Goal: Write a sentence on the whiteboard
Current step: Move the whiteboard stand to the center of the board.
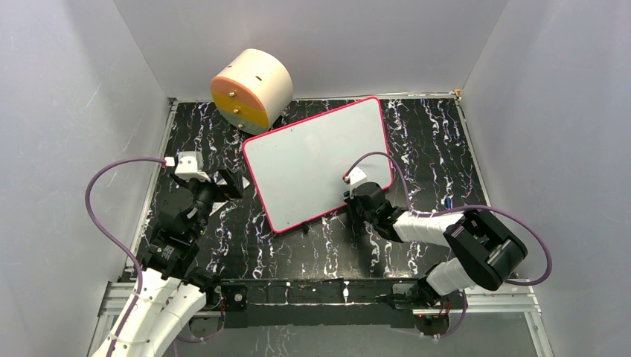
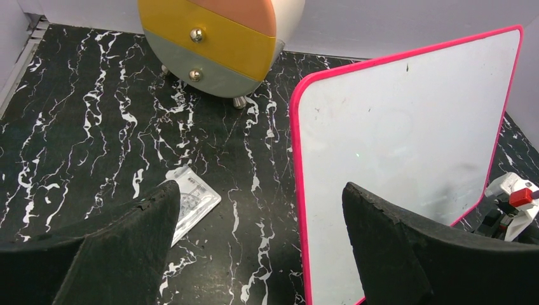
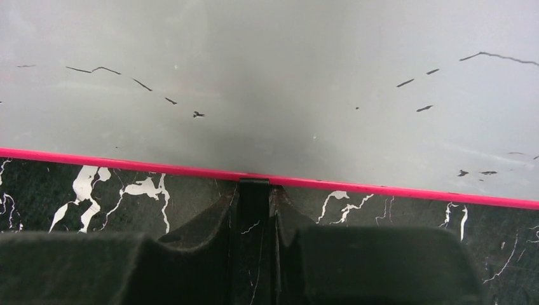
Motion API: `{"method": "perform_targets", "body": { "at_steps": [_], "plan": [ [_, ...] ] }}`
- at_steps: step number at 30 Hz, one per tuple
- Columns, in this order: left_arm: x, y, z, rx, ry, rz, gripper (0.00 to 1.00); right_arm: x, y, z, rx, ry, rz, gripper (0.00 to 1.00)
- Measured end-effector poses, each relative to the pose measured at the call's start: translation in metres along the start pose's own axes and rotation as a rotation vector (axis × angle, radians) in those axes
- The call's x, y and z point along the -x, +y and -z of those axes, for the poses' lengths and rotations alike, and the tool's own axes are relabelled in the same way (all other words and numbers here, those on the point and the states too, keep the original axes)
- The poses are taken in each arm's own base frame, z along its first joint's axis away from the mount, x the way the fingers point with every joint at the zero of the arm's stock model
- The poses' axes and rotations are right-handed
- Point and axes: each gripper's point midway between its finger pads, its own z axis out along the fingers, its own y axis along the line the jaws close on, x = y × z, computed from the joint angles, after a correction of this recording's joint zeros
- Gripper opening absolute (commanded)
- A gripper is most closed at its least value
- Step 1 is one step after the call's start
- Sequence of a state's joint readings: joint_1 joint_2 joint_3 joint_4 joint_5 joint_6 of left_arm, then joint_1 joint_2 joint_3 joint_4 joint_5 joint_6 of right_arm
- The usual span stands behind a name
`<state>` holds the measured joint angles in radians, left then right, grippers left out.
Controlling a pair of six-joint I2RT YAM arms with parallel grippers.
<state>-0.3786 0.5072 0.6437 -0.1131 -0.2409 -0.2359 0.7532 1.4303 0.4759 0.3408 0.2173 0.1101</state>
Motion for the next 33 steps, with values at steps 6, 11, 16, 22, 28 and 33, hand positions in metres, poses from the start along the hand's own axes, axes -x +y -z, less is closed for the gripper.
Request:
{"method": "perform_targets", "body": {
  "at_steps": [6,11,16,22,28,33],
  "plan": [
    [0.003,0.003,0.001,0.015,-0.013,0.011,0.96,0.0,-0.002,0.0,-0.012,-0.001,-0.002,0.34],
    [0.005,0.004,0.002,0.023,-0.022,0.014,0.96,-0.001,-0.006,0.001,-0.037,0.001,-0.01,0.45],
    [-0.001,0.003,0.007,-0.008,-0.04,-0.002,0.96,-0.002,-0.011,0.003,-0.073,0.007,-0.025,0.48],
    [-0.001,0.003,0.009,-0.014,-0.052,-0.006,0.96,-0.002,-0.018,0.004,-0.123,0.016,-0.06,0.52],
    [-0.01,0.001,0.003,-0.022,-0.012,-0.012,0.96,-0.001,-0.026,0.003,-0.158,0.026,-0.073,0.57],
    [-0.013,0.0,0.002,-0.019,0.008,-0.013,0.96,-0.002,-0.03,0.006,-0.179,0.065,-0.069,0.69]
  ]
}}
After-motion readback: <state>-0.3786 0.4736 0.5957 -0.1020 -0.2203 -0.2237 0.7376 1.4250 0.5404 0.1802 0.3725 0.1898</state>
